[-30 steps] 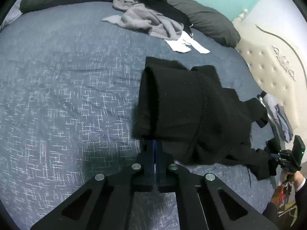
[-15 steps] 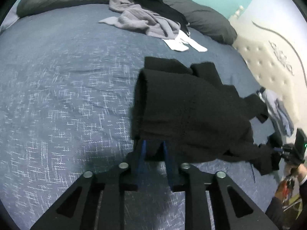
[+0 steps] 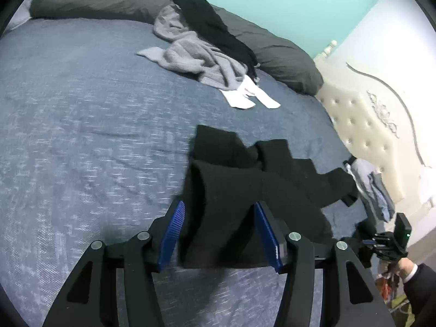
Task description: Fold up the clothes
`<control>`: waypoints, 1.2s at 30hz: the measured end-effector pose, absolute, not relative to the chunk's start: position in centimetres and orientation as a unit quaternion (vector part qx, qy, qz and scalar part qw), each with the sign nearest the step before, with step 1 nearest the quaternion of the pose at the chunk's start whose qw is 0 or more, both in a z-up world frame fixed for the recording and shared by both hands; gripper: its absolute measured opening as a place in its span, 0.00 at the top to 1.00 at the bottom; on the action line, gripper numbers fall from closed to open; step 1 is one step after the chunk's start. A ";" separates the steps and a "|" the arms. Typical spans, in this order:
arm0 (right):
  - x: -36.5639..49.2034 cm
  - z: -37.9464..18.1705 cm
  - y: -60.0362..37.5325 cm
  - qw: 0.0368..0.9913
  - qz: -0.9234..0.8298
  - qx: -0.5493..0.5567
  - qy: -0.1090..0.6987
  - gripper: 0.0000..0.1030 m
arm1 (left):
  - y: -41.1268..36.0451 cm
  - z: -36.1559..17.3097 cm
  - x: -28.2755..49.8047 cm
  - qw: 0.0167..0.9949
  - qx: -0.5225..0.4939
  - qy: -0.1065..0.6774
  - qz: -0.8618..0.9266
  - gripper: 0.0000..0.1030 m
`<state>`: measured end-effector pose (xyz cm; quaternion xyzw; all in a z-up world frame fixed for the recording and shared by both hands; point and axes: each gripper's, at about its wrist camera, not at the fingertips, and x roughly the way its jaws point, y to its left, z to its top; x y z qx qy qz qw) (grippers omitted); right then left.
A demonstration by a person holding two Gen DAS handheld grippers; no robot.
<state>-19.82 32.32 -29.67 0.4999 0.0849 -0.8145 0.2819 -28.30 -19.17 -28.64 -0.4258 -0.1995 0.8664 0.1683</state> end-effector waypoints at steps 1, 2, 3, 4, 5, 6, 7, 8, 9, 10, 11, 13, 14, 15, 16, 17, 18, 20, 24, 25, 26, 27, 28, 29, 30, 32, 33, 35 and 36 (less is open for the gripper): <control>-19.8 -29.7 32.3 0.282 -0.814 0.500 0.085 0.97 | -18.7 -28.7 -28.4 0.177 -0.428 -0.195 0.865 0.45; -19.9 -29.7 32.3 0.282 -0.814 0.500 0.085 0.97 | -18.3 -28.7 -28.4 0.182 -0.431 -0.189 0.863 0.47; -19.9 -29.7 32.2 0.281 -0.814 0.501 0.086 0.97 | -17.9 -28.7 -28.4 0.181 -0.436 -0.178 0.863 0.51; -19.9 -29.7 32.2 0.281 -0.814 0.501 0.085 0.97 | -17.7 -28.7 -28.4 0.180 -0.440 -0.171 0.863 0.55; -19.9 -29.7 32.2 0.281 -0.814 0.501 0.086 0.97 | -17.5 -28.7 -28.4 0.179 -0.444 -0.166 0.862 0.71; -19.9 -29.7 32.2 0.281 -0.814 0.501 0.086 0.97 | -17.6 -28.7 -28.3 0.179 -0.446 -0.166 0.861 0.81; -20.0 -29.7 32.2 0.281 -0.814 0.501 0.085 0.97 | -17.7 -28.5 -28.3 0.179 -0.447 -0.167 0.861 0.84; -20.0 -29.6 32.3 0.281 -0.814 0.500 0.085 0.97 | -17.7 -28.3 -28.1 0.180 -0.445 -0.167 0.861 0.88; -20.0 -29.6 32.3 0.282 -0.815 0.500 0.084 0.97 | -17.7 -27.9 -27.9 0.180 -0.443 -0.164 0.863 0.92; -19.9 -29.5 32.2 0.282 -0.815 0.499 0.085 0.97 | -17.7 -27.3 -27.7 0.180 -0.443 -0.158 0.864 0.93; -19.9 -29.3 32.2 0.283 -0.816 0.496 0.086 0.97 | -17.8 -26.7 -27.4 0.180 -0.442 -0.157 0.864 0.95; -19.7 -28.8 32.2 0.283 -0.820 0.489 0.087 0.97 | -18.1 -25.3 -26.7 0.179 -0.441 -0.155 0.866 0.96; -19.6 -28.4 32.2 0.284 -0.822 0.485 0.086 0.97 | -18.3 -24.4 -26.2 0.177 -0.441 -0.152 0.867 0.97; -19.5 -28.0 32.2 0.285 -0.824 0.482 0.086 0.97 | -18.5 -23.6 -25.8 0.175 -0.440 -0.149 0.868 0.97; -19.3 -27.5 32.1 0.286 -0.826 0.478 0.088 0.97 | -18.7 -22.7 -25.3 0.172 -0.440 -0.144 0.870 0.97; -19.2 -27.1 32.0 0.287 -0.827 0.475 0.090 0.97 | -19.0 -21.8 -24.7 0.169 -0.440 -0.140 0.871 0.97; -18.9 -26.6 31.8 0.289 -0.828 0.472 0.092 0.97 | -19.3 -20.9 -24.1 0.166 -0.437 -0.136 0.874 0.97; -18.3 -25.5 31.4 0.299 -0.829 0.462 0.093 0.97 | -20.1 -19.2 -22.9 0.158 -0.432 -0.130 0.879 0.97; -16.8 -23.1 30.0 0.318 -0.830 0.444 0.111 0.97 | -22.2 -16.2 -20.0 0.142 -0.421 -0.139 0.885 0.98; -16.3 -22.7 29.6 0.325 -0.829 0.441 0.115 0.97 | -22.8 -15.7 -19.1 0.137 -0.420 -0.141 0.886 0.98; -15.7 -22.4 29.2 0.333 -0.826 0.439 0.118 0.97 | -23.2 -15.4 -18.2 0.132 -0.422 -0.143 0.886 0.98; -15.2 -22.1 28.7 0.341 -0.823 0.438 0.120 0.97 | -23.6 -15.2 -17.3 0.128 -0.423 -0.145 0.885 0.97; -14.6 -21.9 28.2 0.348 -0.820 0.437 0.126 0.97 | -24.1 -15.0 -16.4 0.123 -0.424 -0.147 0.885 0.98; -13.9 -21.9 27.5 0.355 -0.815 0.437 0.136 0.97 | -24.6 -15.1 -15.5 0.118 -0.426 -0.149 0.884 0.98; -13.3 -22.0 27.0 0.363 -0.809 0.440 0.142 0.97 | -25.1 -15.1 -14.6 0.113 -0.428 -0.151 0.884 0.98; -12.4 -22.5 26.0 0.376 -0.798 0.445 0.153 0.97 | -25.7 -15.6 -13.3 0.106 -0.434 -0.157 0.881 0.97; -12.0 -22.9 25.6 0.380 -0.794 0.448 0.157 0.97 | -25.8 -16.2 -12.8 0.101 -0.441 -0.157 0.878 0.97; -11.4 -23.9 24.8 0.384 -0.786 0.459 0.157 0.97 | -26.1 -17.9 -11.9 0.092 -0.459 -0.159 0.869 0.97; -11.2 -24.4 24.5 0.383 -0.782 0.465 0.158 0.97 | -25.9 -19.0 -11.7 0.086 -0.470 -0.157 0.864 0.97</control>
